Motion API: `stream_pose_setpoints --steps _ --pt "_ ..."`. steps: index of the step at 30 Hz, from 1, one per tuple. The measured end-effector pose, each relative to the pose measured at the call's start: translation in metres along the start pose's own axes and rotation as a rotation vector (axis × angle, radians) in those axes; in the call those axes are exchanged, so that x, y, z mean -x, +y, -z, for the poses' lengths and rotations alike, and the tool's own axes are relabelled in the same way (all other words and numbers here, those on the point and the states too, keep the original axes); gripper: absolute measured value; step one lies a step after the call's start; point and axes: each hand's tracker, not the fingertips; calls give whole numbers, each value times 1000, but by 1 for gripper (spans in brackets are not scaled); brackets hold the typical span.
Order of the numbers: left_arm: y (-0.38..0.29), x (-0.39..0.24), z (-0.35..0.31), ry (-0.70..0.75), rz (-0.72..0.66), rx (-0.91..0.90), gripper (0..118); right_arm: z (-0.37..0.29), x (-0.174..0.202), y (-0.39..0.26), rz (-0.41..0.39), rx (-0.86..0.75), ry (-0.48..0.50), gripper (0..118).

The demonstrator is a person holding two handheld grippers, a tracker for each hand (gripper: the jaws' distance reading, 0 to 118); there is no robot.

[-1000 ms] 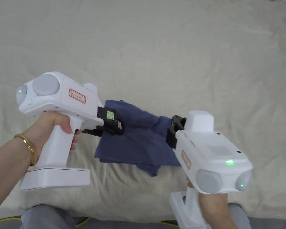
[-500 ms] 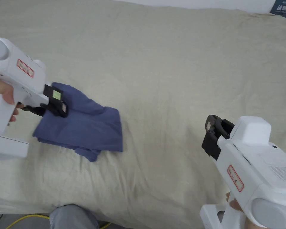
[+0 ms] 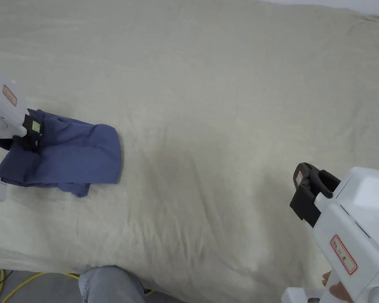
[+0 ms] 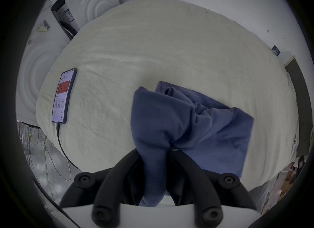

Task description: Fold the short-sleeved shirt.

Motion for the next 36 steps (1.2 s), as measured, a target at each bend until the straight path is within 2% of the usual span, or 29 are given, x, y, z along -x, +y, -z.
stream_pose_setpoints --steps 1,2,3,4,6,7,13,18,21,25,32,36 --pt "-2 0 3 3 -2 -9 22 0 0 0 -1 -1 -1 0" --pt "-5 0 6 56 1 -36 34 -1 0 1 -6 -4 -7 0" --pt "-9 -1 8 93 17 -57 52 -2 -1 2 -8 -7 -8 0" --pt "-12 0 10 157 32 -77 75 -4 -2 4 -6 -9 -7 0" --pt "-17 4 5 194 53 -111 103 -8 -4 7 -9 -22 -7 0" --pt "-19 6 -1 184 48 -133 110 -10 -5 8 -14 -28 -10 0" --pt "-20 0 -69 161 -83 -505 110 -20 -17 17 4 -70 -17 0" --pt "-30 -43 -130 160 -24 -779 110 -33 -28 30 -16 -110 -25 0" --pt "-41 -77 -155 149 0 -899 116 -39 -38 38 -23 -129 -26 0" --pt "-70 -129 -171 77 20 -1044 118 -46 -51 49 -44 -158 -44 0" --pt "-127 -219 -165 25 146 -1175 118 -56 -76 68 -80 -216 -83 0" --pt "-151 -251 -158 -52 191 -1161 118 -59 -88 72 -83 -236 -100 0"
